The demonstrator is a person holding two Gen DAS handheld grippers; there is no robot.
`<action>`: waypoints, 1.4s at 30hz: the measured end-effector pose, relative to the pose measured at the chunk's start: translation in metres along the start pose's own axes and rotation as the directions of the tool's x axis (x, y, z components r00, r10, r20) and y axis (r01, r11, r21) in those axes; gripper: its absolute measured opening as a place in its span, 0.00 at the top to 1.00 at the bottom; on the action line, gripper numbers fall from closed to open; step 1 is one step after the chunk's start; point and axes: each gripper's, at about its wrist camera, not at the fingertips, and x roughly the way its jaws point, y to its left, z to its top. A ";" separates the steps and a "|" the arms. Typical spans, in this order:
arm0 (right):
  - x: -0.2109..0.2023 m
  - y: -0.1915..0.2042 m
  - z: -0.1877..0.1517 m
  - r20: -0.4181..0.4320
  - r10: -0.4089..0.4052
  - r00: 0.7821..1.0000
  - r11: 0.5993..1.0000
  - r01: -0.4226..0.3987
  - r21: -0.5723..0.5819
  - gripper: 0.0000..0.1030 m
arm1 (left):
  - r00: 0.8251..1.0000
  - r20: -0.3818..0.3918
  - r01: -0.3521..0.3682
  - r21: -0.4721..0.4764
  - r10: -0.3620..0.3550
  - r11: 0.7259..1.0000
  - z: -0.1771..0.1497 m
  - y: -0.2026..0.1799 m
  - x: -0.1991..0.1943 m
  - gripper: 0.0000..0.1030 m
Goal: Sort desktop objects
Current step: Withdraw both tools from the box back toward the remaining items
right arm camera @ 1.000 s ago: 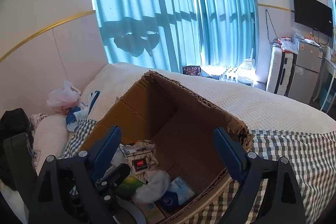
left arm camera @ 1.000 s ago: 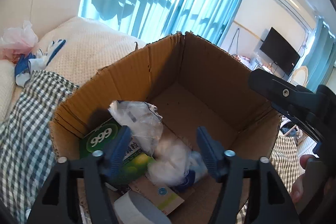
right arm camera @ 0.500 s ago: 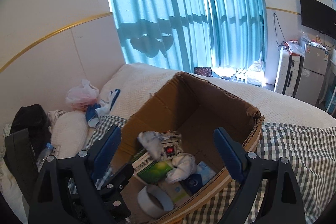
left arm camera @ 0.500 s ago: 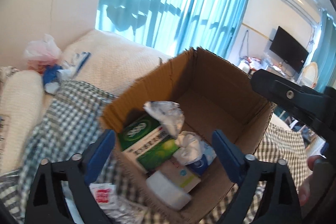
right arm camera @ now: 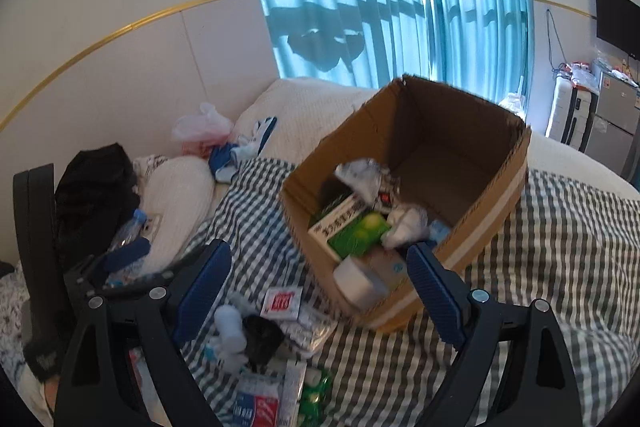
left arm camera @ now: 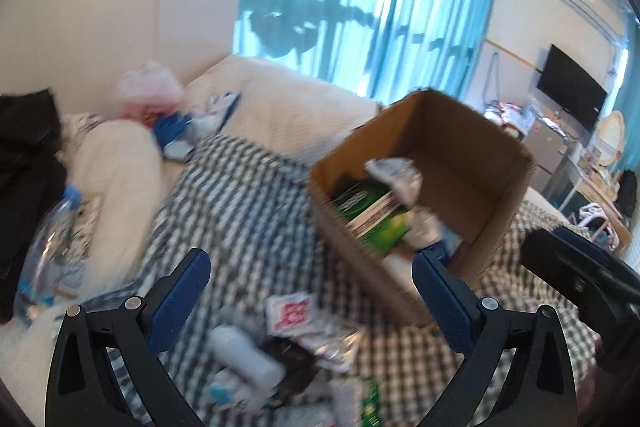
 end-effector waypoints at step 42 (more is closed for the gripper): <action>0.065 0.028 -0.118 -0.290 -0.043 0.956 0.995 0.016 -0.096 0.13 | 0.937 -0.346 -0.080 -0.095 0.042 0.992 -0.157 0.082 0.085 0.00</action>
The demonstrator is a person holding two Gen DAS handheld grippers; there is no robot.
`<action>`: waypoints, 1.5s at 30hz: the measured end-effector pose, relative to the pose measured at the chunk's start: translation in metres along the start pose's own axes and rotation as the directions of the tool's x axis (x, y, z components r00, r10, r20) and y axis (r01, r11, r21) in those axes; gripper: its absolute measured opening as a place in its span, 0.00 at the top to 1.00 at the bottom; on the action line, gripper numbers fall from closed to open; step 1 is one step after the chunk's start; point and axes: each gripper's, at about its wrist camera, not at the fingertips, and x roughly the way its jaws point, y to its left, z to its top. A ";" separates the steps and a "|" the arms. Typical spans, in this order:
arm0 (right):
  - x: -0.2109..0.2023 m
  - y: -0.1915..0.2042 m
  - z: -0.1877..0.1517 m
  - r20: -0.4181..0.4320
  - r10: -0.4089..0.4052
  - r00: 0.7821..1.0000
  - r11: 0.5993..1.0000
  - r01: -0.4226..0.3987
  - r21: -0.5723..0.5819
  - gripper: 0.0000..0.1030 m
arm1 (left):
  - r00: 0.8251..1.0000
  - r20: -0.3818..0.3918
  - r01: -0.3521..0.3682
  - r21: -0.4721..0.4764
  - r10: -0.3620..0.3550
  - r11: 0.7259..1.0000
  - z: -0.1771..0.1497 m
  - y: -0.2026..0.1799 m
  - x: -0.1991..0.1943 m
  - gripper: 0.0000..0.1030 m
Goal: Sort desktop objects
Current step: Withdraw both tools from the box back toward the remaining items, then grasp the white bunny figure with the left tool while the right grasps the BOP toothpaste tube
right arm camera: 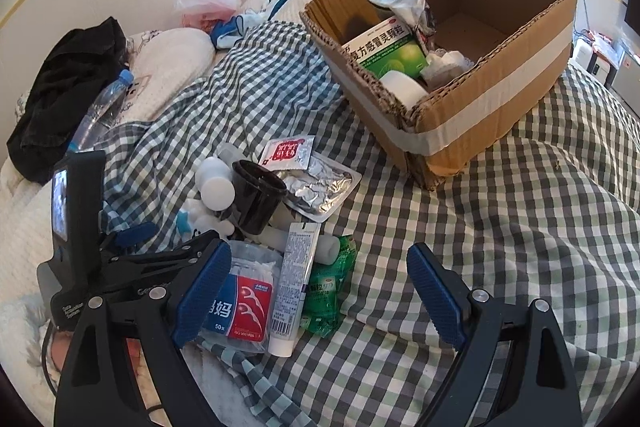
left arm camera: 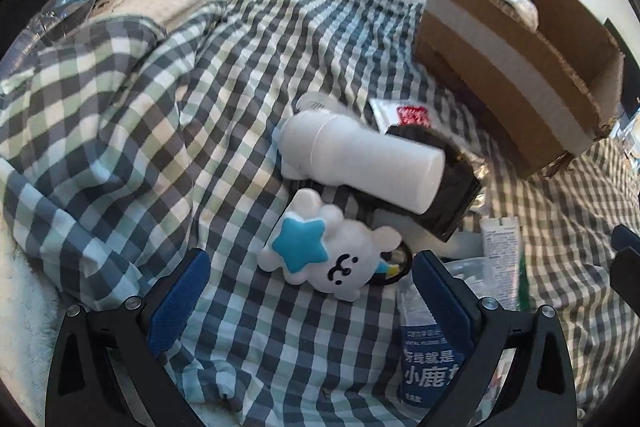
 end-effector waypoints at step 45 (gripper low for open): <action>0.082 -0.002 -0.030 -0.210 0.084 0.974 0.996 -0.074 0.058 0.57 | 0.996 -0.090 0.009 -0.060 -0.015 0.998 0.003 0.009 0.032 0.35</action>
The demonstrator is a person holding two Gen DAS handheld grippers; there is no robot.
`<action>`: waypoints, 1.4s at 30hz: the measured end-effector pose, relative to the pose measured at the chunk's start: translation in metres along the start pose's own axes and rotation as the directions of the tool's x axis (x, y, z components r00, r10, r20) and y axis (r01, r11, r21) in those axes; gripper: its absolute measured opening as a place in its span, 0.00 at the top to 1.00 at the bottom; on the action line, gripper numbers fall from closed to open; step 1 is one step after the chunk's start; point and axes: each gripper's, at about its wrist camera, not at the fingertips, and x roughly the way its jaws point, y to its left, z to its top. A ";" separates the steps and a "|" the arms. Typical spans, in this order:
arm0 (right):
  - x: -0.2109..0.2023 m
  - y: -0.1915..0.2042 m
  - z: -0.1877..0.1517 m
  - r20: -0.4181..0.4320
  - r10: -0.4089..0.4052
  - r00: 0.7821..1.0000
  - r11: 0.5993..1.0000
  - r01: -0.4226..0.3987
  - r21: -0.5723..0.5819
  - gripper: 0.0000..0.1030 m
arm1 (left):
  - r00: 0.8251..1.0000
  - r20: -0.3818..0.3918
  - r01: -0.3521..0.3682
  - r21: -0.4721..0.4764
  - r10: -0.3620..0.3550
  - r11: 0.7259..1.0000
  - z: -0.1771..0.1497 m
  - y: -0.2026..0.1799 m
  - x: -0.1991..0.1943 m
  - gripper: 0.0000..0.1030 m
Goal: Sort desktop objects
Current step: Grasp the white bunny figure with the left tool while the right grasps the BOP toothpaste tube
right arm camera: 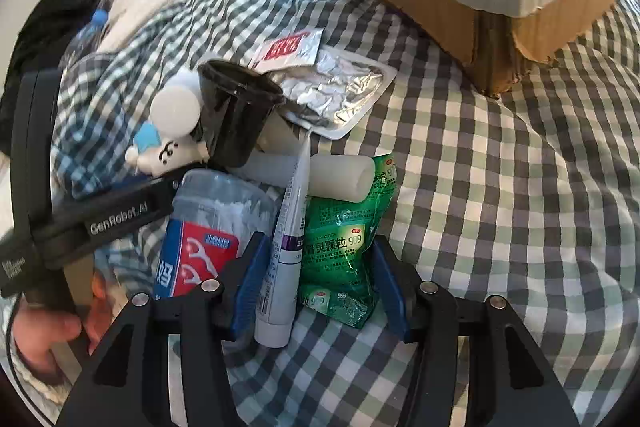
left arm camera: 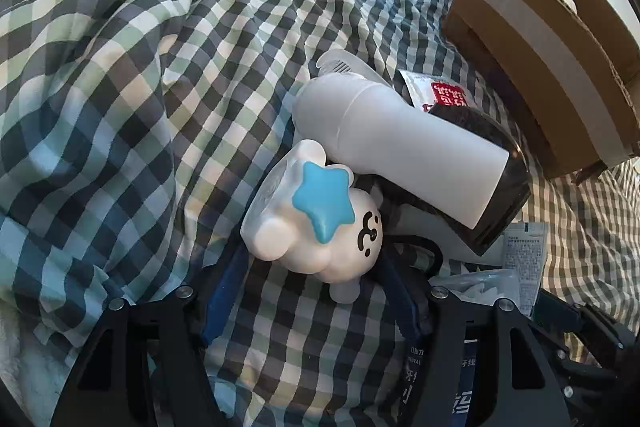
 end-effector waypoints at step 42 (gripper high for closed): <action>0.009 0.026 -0.008 -0.051 0.049 0.997 0.995 -0.054 -0.090 0.67 | 0.984 0.174 0.047 0.015 -0.049 0.999 -0.011 -0.006 -0.042 0.64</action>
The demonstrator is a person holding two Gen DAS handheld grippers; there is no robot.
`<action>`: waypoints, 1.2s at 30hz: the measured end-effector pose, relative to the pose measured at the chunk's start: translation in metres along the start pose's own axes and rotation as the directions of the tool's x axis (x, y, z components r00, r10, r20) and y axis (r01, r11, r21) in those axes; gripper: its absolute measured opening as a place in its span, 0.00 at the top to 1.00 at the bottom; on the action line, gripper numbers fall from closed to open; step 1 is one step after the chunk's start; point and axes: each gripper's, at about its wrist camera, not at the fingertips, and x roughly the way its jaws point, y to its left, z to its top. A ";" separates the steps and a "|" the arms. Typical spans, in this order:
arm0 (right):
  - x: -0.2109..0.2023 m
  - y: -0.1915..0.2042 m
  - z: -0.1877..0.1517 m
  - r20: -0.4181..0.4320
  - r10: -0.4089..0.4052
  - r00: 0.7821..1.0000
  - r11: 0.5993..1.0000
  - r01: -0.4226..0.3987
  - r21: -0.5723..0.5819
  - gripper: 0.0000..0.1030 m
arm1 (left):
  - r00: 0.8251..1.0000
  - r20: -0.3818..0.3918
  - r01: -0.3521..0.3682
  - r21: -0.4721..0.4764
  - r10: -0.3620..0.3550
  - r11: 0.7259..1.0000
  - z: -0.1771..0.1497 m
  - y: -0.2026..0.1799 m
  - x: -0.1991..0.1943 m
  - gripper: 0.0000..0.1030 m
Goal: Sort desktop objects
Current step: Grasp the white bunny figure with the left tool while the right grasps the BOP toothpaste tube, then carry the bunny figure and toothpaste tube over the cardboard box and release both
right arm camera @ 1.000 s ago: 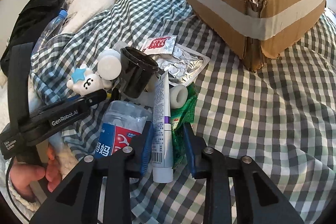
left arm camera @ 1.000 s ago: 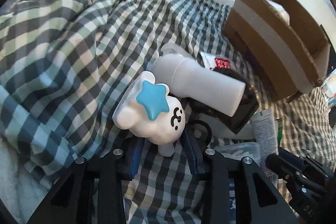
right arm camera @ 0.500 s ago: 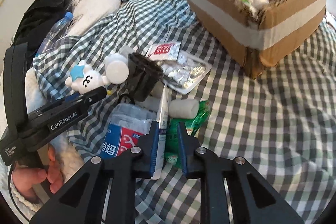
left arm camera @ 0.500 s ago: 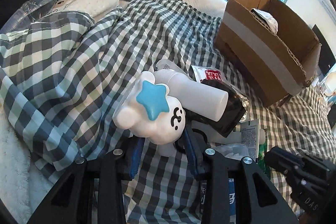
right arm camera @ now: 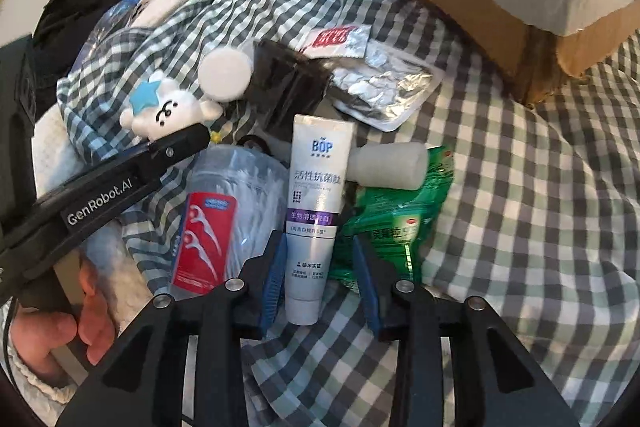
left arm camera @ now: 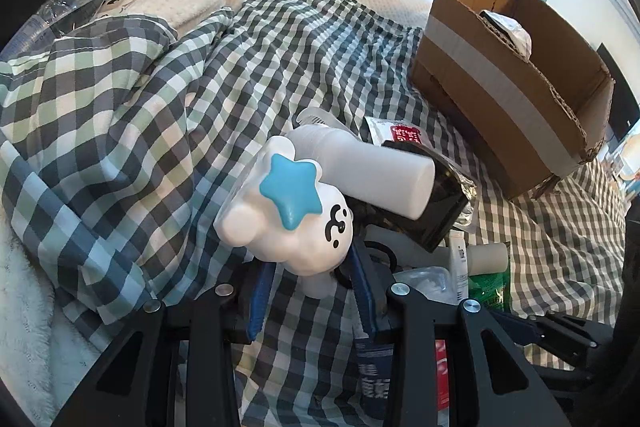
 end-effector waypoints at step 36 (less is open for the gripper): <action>-0.133 0.030 0.027 0.358 -0.075 0.931 0.991 0.111 -0.081 0.76 | 0.947 0.319 0.021 0.046 -0.034 0.999 0.024 -0.028 -0.099 0.64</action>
